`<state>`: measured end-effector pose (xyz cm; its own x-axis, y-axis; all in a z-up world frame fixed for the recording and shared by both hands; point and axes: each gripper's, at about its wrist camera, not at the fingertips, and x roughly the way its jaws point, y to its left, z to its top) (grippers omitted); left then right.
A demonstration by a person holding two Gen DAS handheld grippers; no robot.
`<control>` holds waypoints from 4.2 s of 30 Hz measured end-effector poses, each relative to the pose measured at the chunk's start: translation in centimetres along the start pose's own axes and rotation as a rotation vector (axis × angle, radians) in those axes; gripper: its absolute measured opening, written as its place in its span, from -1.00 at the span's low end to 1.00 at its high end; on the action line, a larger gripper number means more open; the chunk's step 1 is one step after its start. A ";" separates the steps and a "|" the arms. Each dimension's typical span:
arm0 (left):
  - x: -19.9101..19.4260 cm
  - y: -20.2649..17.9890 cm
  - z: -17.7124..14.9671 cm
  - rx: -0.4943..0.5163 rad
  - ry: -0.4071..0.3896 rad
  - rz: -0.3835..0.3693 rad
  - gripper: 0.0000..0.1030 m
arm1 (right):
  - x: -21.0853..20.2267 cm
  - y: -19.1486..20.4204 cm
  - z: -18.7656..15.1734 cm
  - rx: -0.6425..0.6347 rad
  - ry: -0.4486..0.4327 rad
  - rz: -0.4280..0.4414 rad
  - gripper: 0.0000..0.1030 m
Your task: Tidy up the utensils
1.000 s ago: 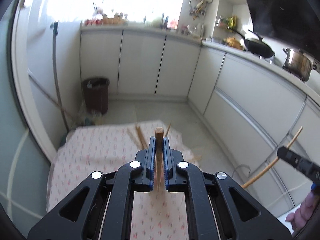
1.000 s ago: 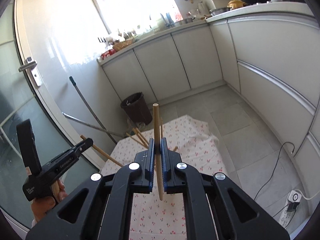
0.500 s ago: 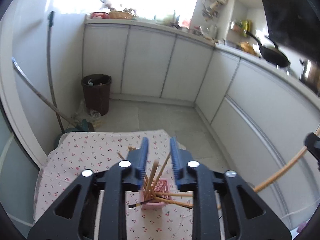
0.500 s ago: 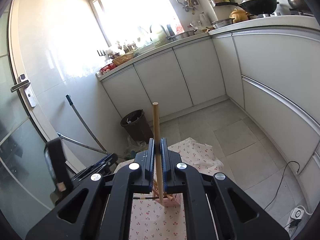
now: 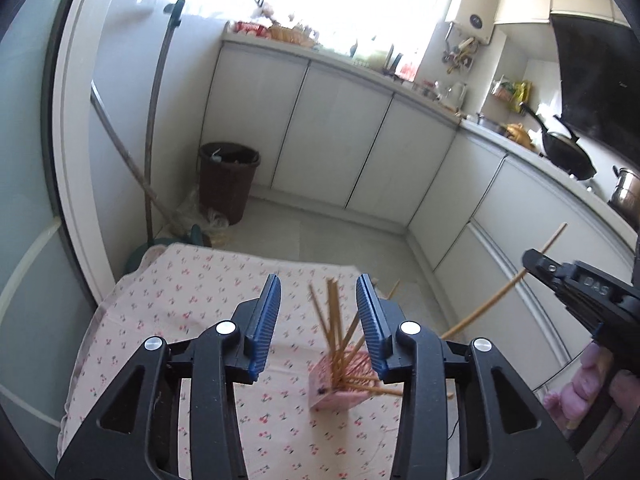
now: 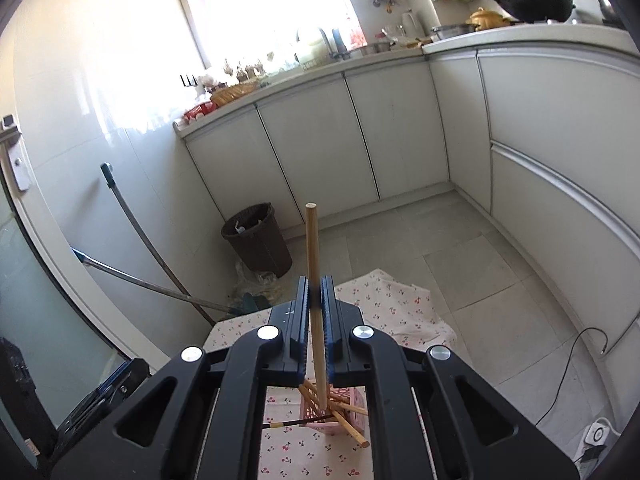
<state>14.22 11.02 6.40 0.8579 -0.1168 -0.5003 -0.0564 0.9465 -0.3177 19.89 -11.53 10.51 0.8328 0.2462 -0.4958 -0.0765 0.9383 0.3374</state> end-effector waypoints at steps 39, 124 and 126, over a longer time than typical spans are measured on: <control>-6.7 -5.8 -13.2 0.299 -0.069 0.184 0.86 | -10.7 -4.4 -16.4 -0.089 -0.064 -0.380 0.73; -4.9 -5.6 -16.1 0.324 -0.047 0.170 0.86 | -10.5 -5.9 -20.0 -0.080 -0.046 -0.430 0.87; -4.9 -5.6 -16.2 0.326 -0.046 0.171 0.86 | -10.4 -6.0 -19.9 -0.079 -0.044 -0.427 0.87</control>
<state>2.06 1.46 -2.38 0.8729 0.0579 -0.4845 -0.0418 0.9982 0.0441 0.72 -14.87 -2.29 0.8214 -0.1775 -0.5421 0.2399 0.9697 0.0460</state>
